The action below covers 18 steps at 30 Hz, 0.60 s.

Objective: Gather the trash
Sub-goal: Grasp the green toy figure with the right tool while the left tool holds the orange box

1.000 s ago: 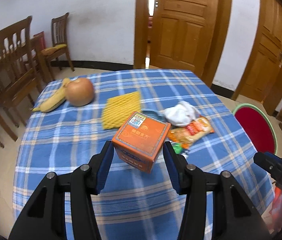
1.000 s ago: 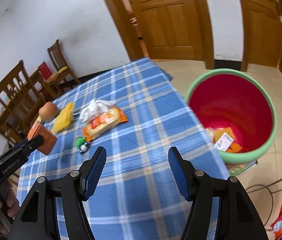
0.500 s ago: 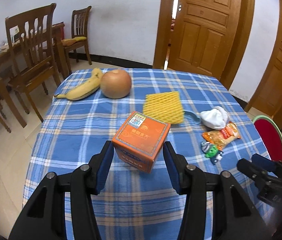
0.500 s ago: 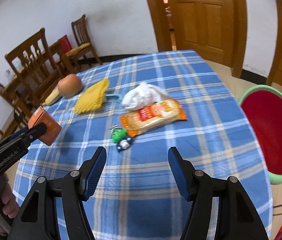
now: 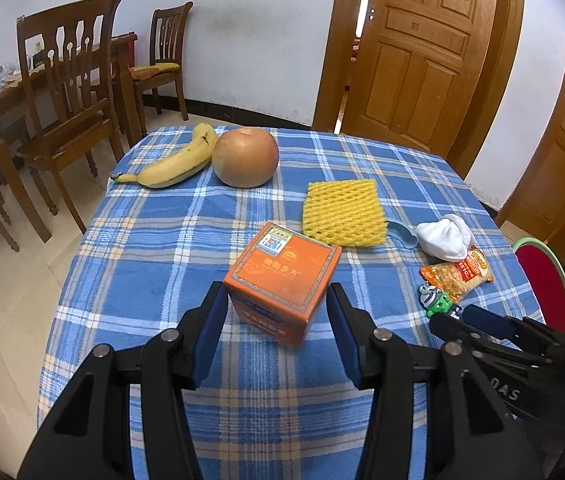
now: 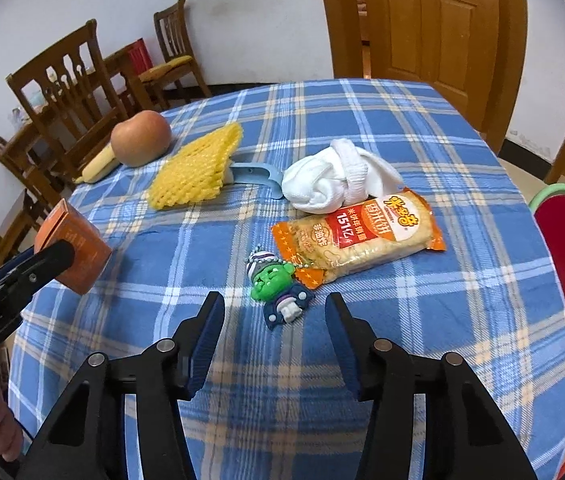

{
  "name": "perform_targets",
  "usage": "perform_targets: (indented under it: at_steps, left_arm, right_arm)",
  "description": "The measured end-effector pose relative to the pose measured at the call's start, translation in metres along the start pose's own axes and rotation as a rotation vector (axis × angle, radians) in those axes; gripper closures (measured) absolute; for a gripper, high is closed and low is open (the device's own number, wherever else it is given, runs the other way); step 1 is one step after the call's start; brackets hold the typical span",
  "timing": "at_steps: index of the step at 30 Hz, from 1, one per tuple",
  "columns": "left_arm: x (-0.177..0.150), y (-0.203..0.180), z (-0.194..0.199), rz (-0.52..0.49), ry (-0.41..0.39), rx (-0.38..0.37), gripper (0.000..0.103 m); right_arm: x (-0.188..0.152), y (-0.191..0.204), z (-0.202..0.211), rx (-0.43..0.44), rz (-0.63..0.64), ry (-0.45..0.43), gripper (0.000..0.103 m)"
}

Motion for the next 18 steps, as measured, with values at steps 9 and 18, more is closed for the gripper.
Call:
perform_targets:
  at_steps: [9, 18]
  left_arm:
    - [-0.0008, -0.0004, -0.0042, 0.003, 0.009, -0.007, 0.052]
    - [-0.0017, -0.0053, -0.0041, 0.0, 0.007, -0.012, 0.052]
  right_arm:
    - [0.002, 0.0048, -0.0072, -0.055, 0.022, -0.024, 0.056]
    - [-0.0035, 0.0045, -0.0028, -0.05, 0.04, -0.044, 0.073]
Point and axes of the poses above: each gripper's, at about its wrist camera, not at the fingertips, and z roughly against the way its jaws point, y to its left, x to its top, the point moved 3 cm from there along -z, roughly the way its jaws point, and after that the axes turned 5 degrees about z, right-handed, at the moved point
